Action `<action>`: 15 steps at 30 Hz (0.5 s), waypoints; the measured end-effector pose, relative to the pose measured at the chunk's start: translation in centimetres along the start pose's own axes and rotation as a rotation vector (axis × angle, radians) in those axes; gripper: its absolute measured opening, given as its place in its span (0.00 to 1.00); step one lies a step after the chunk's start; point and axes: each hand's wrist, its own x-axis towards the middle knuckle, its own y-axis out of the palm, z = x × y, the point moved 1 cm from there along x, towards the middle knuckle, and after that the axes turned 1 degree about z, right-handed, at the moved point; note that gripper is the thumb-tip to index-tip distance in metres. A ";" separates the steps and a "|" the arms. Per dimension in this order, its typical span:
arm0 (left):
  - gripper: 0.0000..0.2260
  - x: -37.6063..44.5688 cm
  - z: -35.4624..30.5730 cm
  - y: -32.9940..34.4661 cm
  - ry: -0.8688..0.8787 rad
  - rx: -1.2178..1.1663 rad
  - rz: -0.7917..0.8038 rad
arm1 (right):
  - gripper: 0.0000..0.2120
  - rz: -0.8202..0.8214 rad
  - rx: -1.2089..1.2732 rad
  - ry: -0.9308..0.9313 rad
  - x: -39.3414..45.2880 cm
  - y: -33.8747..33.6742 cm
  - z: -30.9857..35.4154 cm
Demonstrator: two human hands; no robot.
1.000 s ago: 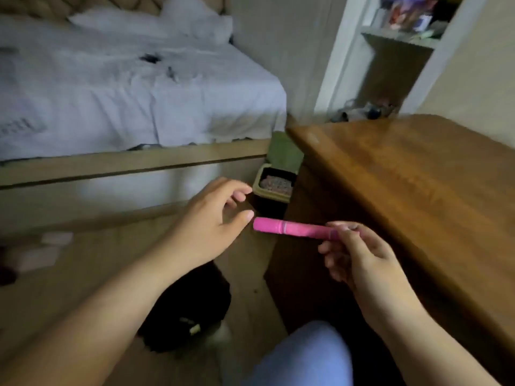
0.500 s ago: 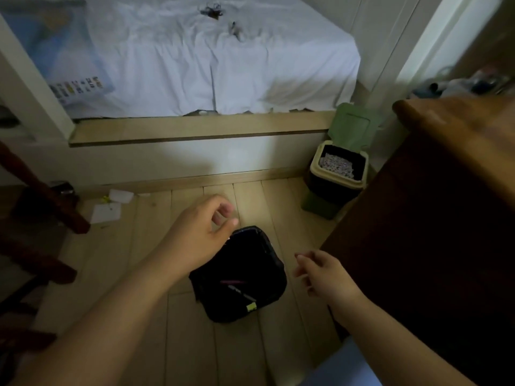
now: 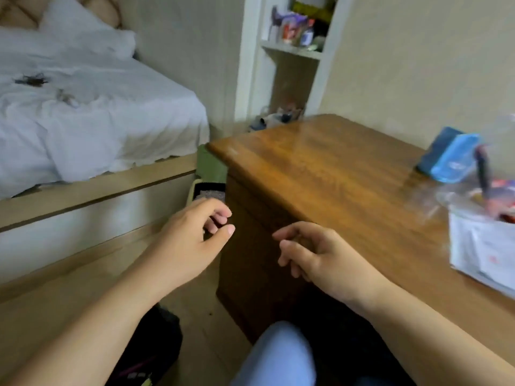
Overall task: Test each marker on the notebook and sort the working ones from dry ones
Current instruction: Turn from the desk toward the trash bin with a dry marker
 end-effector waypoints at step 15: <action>0.05 12.2 -30.5 22.1 0.641 -0.218 0.371 | 0.04 -0.755 -0.446 0.383 -15.9 -29.8 -11.1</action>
